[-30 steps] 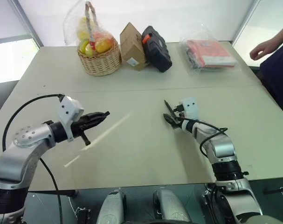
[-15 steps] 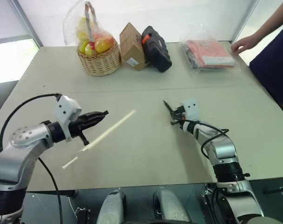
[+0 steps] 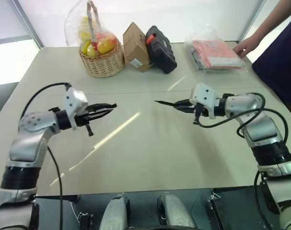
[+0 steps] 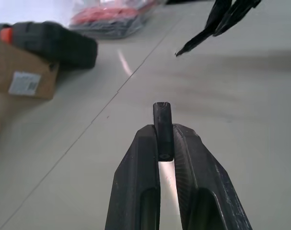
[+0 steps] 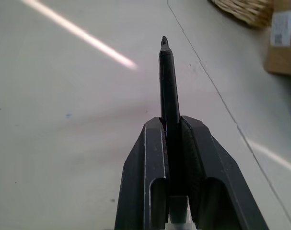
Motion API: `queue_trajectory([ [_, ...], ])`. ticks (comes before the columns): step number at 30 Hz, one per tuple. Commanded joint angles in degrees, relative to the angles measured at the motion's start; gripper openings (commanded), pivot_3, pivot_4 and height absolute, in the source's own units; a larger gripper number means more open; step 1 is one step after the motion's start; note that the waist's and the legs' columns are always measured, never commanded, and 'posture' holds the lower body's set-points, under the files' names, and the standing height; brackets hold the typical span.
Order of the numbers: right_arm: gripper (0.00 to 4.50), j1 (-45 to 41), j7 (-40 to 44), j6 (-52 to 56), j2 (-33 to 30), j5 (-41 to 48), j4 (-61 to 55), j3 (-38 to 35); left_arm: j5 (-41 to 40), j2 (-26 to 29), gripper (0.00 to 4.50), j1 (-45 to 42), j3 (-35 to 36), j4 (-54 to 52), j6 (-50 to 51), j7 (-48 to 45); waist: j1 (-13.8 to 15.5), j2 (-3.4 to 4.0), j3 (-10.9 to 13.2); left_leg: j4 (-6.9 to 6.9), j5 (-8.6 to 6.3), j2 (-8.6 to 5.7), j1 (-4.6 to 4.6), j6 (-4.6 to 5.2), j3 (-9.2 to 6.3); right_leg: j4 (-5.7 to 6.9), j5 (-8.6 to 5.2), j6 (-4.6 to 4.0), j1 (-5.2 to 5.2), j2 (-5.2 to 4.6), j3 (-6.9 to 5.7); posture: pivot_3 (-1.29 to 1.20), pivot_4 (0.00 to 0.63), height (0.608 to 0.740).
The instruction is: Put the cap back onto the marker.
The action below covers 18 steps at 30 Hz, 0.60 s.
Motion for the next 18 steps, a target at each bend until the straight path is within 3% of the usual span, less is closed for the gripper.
queue_trajectory([
  [1, 0.03, -4.27, 5.51, -1.29, 0.56, 1.65, 0.65, 0.36, 1.23, -1.71, 0.0, -2.96, -1.47, 3.03, -5.01, -2.59, 0.04, 0.0, 0.0, 0.0, -0.01, 0.0, 0.0, 0.01, 0.0, 0.01, 0.01, 0.02, 0.0, 0.0, 0.0, 0.0, 0.15, 0.74],
  [7, 0.03, -8.03, 10.38, -2.19, 2.96, 1.44, 2.71, 2.13, 1.5, -5.1, 0.0, -6.2, -4.06, 6.41, -7.75, -5.38, 0.17, 0.0, 0.0, 0.02, -0.04, 0.01, -0.03, 0.08, -0.03, 0.03, 0.03, 0.06, -0.02, -0.04, -0.01, 0.0, 0.15, 0.74],
  [18, 0.03, -9.4, 12.51, -1.79, 4.2, 1.2, 2.35, 2.48, 2.14, -5.76, 0.0, -6.88, -5.66, 7.38, -7.65, -9.0, 0.17, 0.0, 0.0, 0.08, -0.04, 0.01, -0.03, 0.08, -0.15, 0.09, 0.04, 0.06, -0.01, -0.06, -0.04, 0.0, 0.15, 0.74],
])
